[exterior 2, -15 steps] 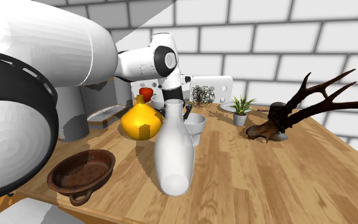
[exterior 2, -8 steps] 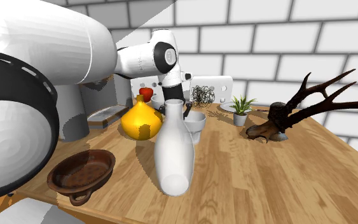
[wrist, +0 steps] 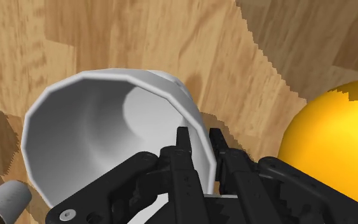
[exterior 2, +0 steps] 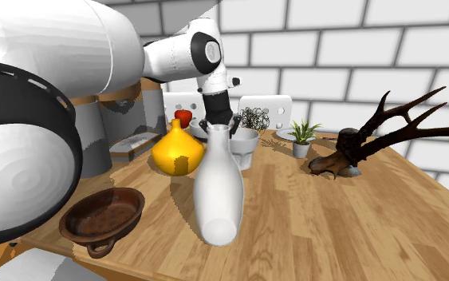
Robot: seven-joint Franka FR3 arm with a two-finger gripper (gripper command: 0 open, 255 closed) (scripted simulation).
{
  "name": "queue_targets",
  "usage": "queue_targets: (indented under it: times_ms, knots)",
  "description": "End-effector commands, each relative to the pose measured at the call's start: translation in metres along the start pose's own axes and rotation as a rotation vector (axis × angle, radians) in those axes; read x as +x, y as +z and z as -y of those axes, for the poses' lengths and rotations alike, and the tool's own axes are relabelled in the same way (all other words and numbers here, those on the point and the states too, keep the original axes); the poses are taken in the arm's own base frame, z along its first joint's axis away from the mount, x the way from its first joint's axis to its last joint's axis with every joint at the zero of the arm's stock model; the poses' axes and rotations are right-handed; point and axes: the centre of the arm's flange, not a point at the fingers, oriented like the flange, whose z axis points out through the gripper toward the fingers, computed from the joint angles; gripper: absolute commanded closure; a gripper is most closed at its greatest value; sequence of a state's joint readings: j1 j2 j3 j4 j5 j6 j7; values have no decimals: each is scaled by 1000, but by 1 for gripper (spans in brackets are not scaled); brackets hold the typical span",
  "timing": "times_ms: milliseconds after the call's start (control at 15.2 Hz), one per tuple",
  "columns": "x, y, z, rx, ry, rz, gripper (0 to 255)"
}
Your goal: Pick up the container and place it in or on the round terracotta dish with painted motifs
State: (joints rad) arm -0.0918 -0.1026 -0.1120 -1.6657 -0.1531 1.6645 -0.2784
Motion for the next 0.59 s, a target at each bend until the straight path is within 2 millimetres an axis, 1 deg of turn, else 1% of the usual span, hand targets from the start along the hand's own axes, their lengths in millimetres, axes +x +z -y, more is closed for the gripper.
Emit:
queue_targets:
  times_ms: [0,528]
  knots:
    - [0,-12,-2,0,0,0,255]
    - [3,-53,-9,0,0,0,255]
